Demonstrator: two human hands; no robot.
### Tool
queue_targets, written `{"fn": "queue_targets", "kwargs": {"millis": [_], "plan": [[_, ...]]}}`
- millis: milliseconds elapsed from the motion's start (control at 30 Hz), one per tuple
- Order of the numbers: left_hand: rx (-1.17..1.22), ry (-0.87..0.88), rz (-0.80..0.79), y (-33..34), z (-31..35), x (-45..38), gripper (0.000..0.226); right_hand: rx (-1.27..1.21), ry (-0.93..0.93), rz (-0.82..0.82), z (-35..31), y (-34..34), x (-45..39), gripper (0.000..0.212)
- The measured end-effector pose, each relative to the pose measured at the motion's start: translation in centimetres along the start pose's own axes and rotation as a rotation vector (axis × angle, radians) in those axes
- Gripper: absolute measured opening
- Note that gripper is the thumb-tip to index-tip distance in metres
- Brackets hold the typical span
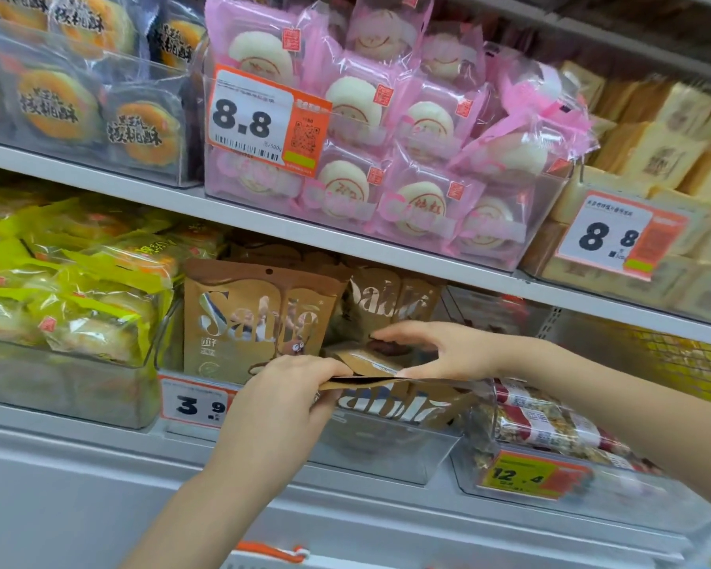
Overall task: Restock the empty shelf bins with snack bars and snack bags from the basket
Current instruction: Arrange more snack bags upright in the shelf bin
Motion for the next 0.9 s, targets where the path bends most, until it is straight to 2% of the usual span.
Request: {"fn": "queue_targets", "kwargs": {"millis": [100, 200, 267, 367, 433, 533, 600, 700, 767, 900], "plan": [[0.017, -0.002, -0.007, 0.0, -0.2, 0.0, 0.027, 0.058, -0.037, 0.125, -1.0, -0.6, 0.1, 0.045], [0.017, -0.014, -0.012, 0.0, -0.3, 0.0, 0.026, 0.314, -0.159, 0.321, -2.4, -1.6, 0.6, 0.028], [0.011, -0.019, -0.016, 0.0, -0.3, 0.0, 0.026, 0.438, -0.166, 0.323, -2.1, -1.4, 0.6, 0.027], [0.013, -0.031, -0.023, 0.0, -0.4, 0.0, 0.026, 0.483, -0.085, 0.273, -0.2, -0.9, 0.3, 0.020], [0.022, -0.034, -0.024, -0.1, -0.5, 0.0, 0.026, 0.456, -0.011, 0.348, 0.3, -1.7, 0.5, 0.015], [0.016, -0.025, -0.024, -0.1, -0.3, 0.0, 0.026, 0.386, 0.078, 0.560, 0.1, -3.9, 0.9, 0.015], [0.018, -0.025, -0.021, 0.0, -0.2, -0.1, 0.027, 0.492, 0.094, 0.655, -0.5, -4.9, 0.3, 0.020], [0.014, -0.036, -0.025, 0.0, 0.0, -0.2, 0.027, 0.578, 0.188, 0.660, 0.2, -5.5, -2.3, 0.030], [0.009, -0.037, -0.032, 0.0, -0.1, -0.2, 0.028, 0.475, 0.271, 0.630, 1.6, -5.6, -4.5, 0.035], [0.002, -0.022, -0.051, 0.1, -0.3, 0.0, 0.029, 0.332, 0.316, 0.626, 3.4, -5.7, -6.9, 0.044]]}}
Point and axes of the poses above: each hand's wrist, its own x-axis away from the middle knuckle, its own y-axis out of the palm, z = x × y, the point moved 7 cm from there along -x, towards the middle knuckle, and after that the axes turned 5 degrees about z, right-handed, at the moved point
